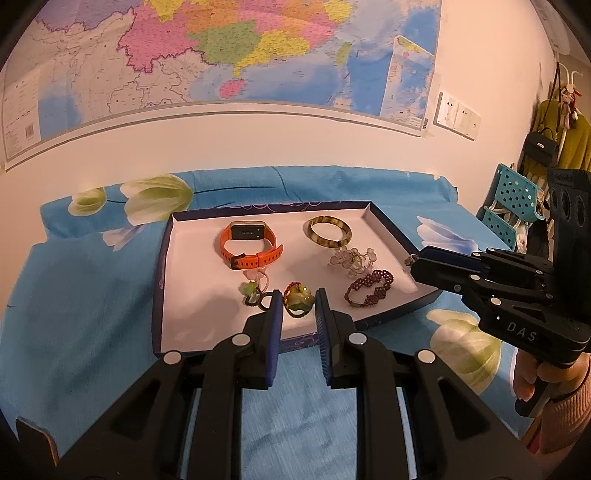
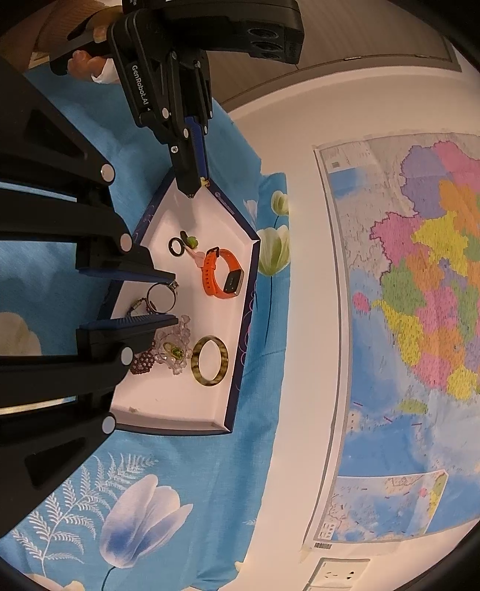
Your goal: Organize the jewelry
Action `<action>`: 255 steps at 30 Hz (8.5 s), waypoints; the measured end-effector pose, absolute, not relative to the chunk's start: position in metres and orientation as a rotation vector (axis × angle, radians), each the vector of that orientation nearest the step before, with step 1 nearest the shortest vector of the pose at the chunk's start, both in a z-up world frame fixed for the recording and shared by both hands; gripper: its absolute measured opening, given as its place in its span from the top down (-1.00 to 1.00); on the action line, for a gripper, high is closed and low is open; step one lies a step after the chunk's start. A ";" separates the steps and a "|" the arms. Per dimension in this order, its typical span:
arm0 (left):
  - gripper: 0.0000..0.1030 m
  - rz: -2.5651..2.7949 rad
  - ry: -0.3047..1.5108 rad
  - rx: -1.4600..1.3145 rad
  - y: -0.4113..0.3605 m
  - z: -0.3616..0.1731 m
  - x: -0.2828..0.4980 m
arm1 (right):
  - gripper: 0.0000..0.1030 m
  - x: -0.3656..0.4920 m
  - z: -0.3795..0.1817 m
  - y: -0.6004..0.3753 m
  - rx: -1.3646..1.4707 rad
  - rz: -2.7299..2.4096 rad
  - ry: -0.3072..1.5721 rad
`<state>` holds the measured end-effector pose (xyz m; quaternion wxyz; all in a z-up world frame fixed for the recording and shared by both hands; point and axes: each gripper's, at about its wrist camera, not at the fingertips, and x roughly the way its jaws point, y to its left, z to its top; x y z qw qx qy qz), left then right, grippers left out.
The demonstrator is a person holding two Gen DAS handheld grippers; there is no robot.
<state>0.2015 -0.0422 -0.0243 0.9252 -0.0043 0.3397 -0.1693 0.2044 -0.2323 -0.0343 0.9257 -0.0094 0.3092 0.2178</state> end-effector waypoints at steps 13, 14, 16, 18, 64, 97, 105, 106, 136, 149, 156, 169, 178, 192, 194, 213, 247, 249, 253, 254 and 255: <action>0.65 -0.340 0.698 -0.004 -0.043 -0.025 0.207 | 0.69 0.208 -0.035 -0.233 -0.018 0.444 0.636; 0.65 -0.339 0.697 -0.002 -0.044 -0.025 0.207 | 0.69 0.208 -0.035 -0.233 -0.019 0.443 0.636; 0.65 -0.338 0.698 -0.002 -0.043 -0.025 0.209 | 0.69 0.209 -0.035 -0.233 -0.017 0.443 0.637; 0.65 -0.337 0.699 -0.001 -0.043 -0.026 0.210 | 0.70 0.210 -0.036 -0.233 -0.019 0.440 0.638; 0.65 -0.313 0.727 0.012 -0.047 -0.035 0.232 | 0.69 0.231 -0.045 -0.234 -0.003 0.440 0.674; 0.64 -0.255 0.867 -0.005 -0.047 -0.074 0.268 | 0.67 0.269 -0.083 -0.225 -0.013 0.390 0.805; 0.19 -0.243 0.792 -0.015 -0.040 -0.056 0.250 | 0.29 0.255 -0.072 -0.229 -0.006 0.380 0.760; 0.06 -0.235 0.773 -0.013 -0.039 -0.053 0.245 | 0.21 0.250 -0.069 -0.230 -0.008 0.375 0.743; -0.89 -0.070 0.432 -0.002 -0.023 0.001 0.063 | -0.88 0.078 -0.024 -0.228 -0.024 0.318 0.422; -0.89 -0.035 0.417 -0.009 -0.019 0.004 0.047 | -0.88 0.058 -0.024 -0.227 -0.017 0.324 0.397; -0.89 -0.020 0.393 -0.003 -0.018 0.005 0.038 | -0.88 0.052 -0.023 -0.227 -0.017 0.329 0.386; -0.89 -0.022 0.381 0.002 -0.021 0.007 0.034 | -0.88 0.049 -0.022 -0.227 -0.017 0.332 0.380; -0.89 -0.019 0.373 0.003 -0.022 0.009 0.032 | -0.88 0.049 -0.022 -0.227 -0.016 0.334 0.379; -0.89 -0.020 0.353 -0.004 -0.024 0.014 0.028 | -0.88 0.047 -0.021 -0.227 -0.013 0.330 0.371; -0.89 -0.024 0.348 -0.007 -0.023 0.014 0.027 | -0.88 0.046 -0.020 -0.227 -0.010 0.331 0.366; -0.89 -0.031 0.286 -0.006 -0.026 0.012 0.019 | -0.88 0.043 -0.019 -0.232 0.009 0.326 0.333; -0.89 -0.029 0.280 -0.006 -0.028 0.009 0.019 | -0.88 0.045 -0.020 -0.234 0.019 0.317 0.305; -0.89 -0.031 0.279 -0.007 -0.029 0.009 0.019 | -0.88 0.044 -0.020 -0.235 0.019 0.316 0.303; -0.89 -0.032 0.279 -0.008 -0.030 0.009 0.019 | -0.88 0.044 -0.021 -0.235 0.023 0.315 0.301; -0.89 -0.033 0.280 -0.008 -0.030 0.009 0.019 | -0.88 0.044 -0.020 -0.235 0.022 0.314 0.300; -0.89 -0.031 0.280 -0.008 -0.030 0.009 0.019 | -0.88 0.044 -0.020 -0.235 0.022 0.314 0.299</action>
